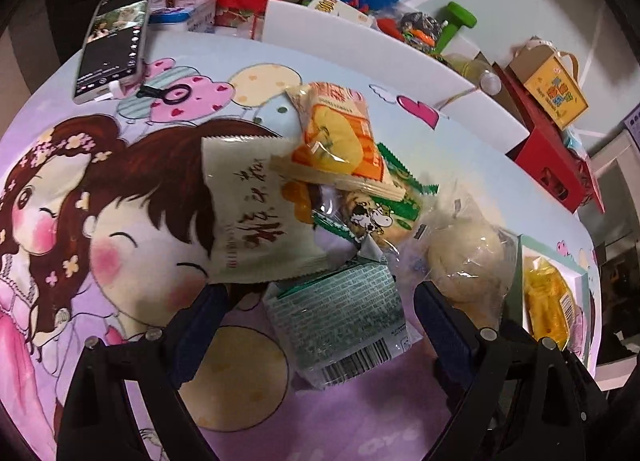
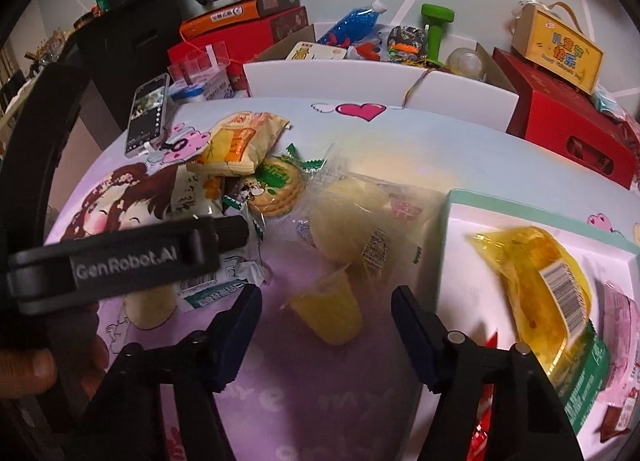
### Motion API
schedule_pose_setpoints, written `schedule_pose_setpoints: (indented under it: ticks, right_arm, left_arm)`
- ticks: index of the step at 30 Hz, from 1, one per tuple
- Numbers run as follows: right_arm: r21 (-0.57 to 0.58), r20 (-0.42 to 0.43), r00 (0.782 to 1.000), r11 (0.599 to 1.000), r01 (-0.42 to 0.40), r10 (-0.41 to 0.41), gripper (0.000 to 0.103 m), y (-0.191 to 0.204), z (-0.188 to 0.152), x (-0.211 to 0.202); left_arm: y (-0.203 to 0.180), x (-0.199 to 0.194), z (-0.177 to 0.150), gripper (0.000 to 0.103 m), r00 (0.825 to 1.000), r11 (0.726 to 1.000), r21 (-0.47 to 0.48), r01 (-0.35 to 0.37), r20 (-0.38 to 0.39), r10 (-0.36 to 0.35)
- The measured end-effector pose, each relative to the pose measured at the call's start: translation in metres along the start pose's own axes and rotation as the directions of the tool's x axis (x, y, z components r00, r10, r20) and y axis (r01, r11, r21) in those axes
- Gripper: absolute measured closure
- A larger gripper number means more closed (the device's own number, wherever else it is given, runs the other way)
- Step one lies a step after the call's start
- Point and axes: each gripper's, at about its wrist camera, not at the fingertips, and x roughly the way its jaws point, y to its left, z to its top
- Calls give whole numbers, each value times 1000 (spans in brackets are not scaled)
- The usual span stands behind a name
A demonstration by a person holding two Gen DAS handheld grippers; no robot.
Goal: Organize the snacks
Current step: 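Grasp the pale green wrapped packet with the left tool while the right tool grasps the yellow jelly cup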
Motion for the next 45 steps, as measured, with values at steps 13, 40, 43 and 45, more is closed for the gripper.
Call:
schedule_pose_setpoints:
  ticks: [13,40,43,45]
  right_arm:
    - [-23,-24,999,999,28,-29,42,3,-4,14]
    - [14,-46,999,1000,-8,8,51,4,-17,8]
    - [20,-46,999,1000,-13,14,52,3,-21,4]
    - [26,-45,999,1000,-16,17,52,3,-25,1]
  left_arm:
    - [-22,9,-2,23,998,996,74,-56,-18,57]
    - [-23,2,-20,34,996,993,101,-62,-49,68]
    - [-22,1,-24,34,996,993,99,-60,-56,66]
    - [-21,-1,-27,34,996,994,95,-58,-56,63]
